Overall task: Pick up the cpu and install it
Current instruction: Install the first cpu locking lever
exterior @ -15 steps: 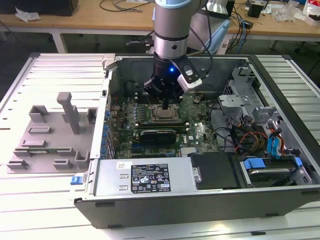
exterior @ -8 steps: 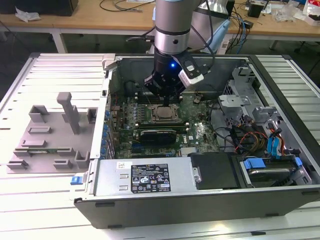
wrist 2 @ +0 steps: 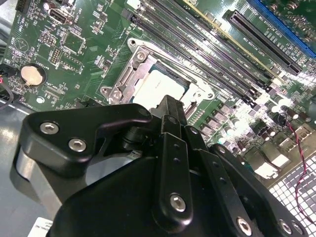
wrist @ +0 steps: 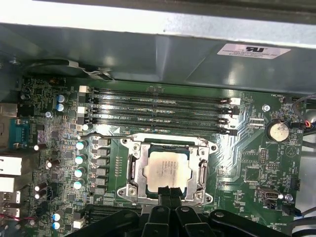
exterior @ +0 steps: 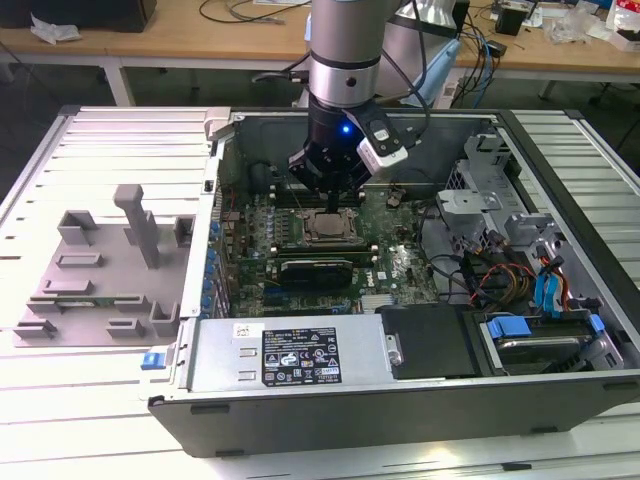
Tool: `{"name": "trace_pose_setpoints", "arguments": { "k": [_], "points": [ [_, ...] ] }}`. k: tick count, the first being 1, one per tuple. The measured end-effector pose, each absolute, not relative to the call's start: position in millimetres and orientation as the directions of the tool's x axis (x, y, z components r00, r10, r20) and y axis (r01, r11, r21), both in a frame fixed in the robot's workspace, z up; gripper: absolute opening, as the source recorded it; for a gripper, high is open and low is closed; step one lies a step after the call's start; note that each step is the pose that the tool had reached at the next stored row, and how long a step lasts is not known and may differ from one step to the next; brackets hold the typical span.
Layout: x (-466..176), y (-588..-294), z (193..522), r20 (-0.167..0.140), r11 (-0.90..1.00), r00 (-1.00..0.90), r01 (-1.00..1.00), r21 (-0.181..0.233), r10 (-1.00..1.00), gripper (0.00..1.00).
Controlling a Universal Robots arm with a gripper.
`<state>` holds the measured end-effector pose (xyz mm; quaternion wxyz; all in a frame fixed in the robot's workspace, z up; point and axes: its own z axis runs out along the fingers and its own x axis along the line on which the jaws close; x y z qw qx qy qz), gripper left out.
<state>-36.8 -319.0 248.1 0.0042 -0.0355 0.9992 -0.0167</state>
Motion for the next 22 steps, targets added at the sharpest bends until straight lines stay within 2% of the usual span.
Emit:
{"name": "trace_pose_setpoints", "arguments": {
  "k": [8, 12, 22],
  "points": [
    [-36.8, -319.0, 250.0, -0.007, 0.997, -0.997, -0.071, -0.034, -0.071, 0.11],
    [-36.8, -318.9, 262.3, -0.007, 0.997, -0.997, -0.071, -0.033, -0.071, 0.11],
    [-70.5, -318.9, 262.4, -0.014, 0.997, -0.997, -0.071, -0.034, -0.071, 0.11]
  ]
}}
